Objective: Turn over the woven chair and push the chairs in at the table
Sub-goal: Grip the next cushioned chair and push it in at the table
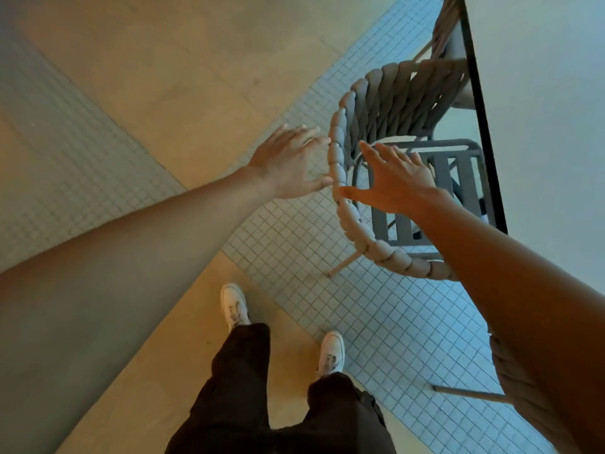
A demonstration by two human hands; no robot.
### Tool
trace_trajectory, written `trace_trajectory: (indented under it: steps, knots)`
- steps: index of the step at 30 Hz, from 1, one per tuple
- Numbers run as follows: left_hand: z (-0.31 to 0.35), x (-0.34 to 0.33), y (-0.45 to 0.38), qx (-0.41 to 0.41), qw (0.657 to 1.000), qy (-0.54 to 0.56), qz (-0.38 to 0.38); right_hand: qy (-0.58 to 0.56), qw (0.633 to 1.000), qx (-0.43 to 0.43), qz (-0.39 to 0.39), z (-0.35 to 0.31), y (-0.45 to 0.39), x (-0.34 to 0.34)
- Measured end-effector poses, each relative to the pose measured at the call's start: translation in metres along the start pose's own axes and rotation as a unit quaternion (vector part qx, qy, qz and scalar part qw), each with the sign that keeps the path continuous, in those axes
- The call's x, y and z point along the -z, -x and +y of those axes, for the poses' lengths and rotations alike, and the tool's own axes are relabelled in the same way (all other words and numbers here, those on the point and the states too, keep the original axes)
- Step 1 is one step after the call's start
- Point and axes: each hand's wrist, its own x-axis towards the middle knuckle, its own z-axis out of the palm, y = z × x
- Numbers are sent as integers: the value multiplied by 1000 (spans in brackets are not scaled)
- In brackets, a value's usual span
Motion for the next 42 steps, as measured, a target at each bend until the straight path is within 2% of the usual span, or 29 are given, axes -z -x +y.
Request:
trace_trajectory:
  steps: [8,14,20,30,42]
  knots:
    - [-129,19,-47,-44,998,25,-40,-16,997,-70,2,-70,-94,25]
    - [-222,51,-79,-95,993,-28,-65,-60,991,-119,7,-109,-158,45]
    - [-276,67,-128,-132,987,-61,-68,-79,987,-138,11,-120,-204,60]
    - [-319,70,-249,-185,974,-114,-65,-73,984,-162,18,-69,-298,82]
    - [-322,96,-415,-224,968,-100,-59,-123,964,-234,7,23,-394,134]
